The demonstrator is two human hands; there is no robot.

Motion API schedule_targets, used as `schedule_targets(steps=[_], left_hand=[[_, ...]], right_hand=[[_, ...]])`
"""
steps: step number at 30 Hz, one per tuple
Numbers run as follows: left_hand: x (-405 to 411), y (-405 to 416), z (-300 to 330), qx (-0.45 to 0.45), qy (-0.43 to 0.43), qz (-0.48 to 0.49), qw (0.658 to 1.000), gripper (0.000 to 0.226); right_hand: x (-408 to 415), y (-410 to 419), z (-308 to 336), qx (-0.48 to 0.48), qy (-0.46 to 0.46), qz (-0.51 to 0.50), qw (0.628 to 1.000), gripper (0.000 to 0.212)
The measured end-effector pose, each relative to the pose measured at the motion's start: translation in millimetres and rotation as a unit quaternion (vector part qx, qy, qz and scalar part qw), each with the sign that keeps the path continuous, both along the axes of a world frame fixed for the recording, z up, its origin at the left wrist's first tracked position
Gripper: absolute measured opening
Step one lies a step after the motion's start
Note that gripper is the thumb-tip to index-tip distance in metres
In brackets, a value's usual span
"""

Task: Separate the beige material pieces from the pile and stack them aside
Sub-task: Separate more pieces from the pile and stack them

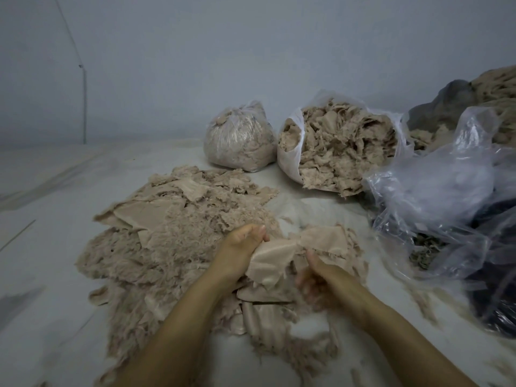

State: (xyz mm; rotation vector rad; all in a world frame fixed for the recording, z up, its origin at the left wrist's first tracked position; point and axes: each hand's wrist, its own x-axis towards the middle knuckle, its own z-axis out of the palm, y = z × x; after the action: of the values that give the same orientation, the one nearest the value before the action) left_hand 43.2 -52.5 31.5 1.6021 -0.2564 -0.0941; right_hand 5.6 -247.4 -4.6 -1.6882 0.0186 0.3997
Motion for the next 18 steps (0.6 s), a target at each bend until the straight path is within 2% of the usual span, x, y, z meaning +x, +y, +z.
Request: schedule_targets(steps=[2, 4, 5, 6, 8, 14, 18], left_hand=[[-2.6, -9.3, -3.7, 0.023, -0.023, -0.011, 0.999, 0.019], [-5.6, -17.5, -9.3, 0.060, -0.038, 0.005, 0.997, 0.004], [-6.3, -20.3, -11.8, 0.069, -0.041, 0.029, 0.996, 0.006], [-6.5, -22.3, -13.8, 0.064, -0.044, 0.057, 0.995, 0.013], [-5.2, -23.7, -16.0, 0.050, -0.044, 0.109, 0.992, 0.029], [6.3, -26.1, -17.6, 0.061, -0.047, 0.159, 0.984, 0.035], [27.9, -25.4, -6.7, 0.096, -0.067, 0.202, 0.972, 0.038]], right_hand=[[3.3, 13.0, 2.9, 0.103, -0.026, -0.033, 0.994, 0.063], [4.6, 27.5, 6.4, 0.197, -0.084, -0.111, 0.970, 0.038], [6.0, 32.3, 7.6, 0.213, -0.110, -0.173, 0.955, 0.026], [7.9, 34.8, 7.9, 0.211, -0.134, -0.224, 0.942, 0.018], [11.4, 37.8, 8.5, 0.169, -0.182, -0.269, 0.930, 0.017], [26.1, 22.4, 13.5, 0.037, -0.263, -0.314, 0.912, 0.040], [52.9, -3.6, 20.1, -0.011, -0.234, -0.347, 0.908, 0.041]])
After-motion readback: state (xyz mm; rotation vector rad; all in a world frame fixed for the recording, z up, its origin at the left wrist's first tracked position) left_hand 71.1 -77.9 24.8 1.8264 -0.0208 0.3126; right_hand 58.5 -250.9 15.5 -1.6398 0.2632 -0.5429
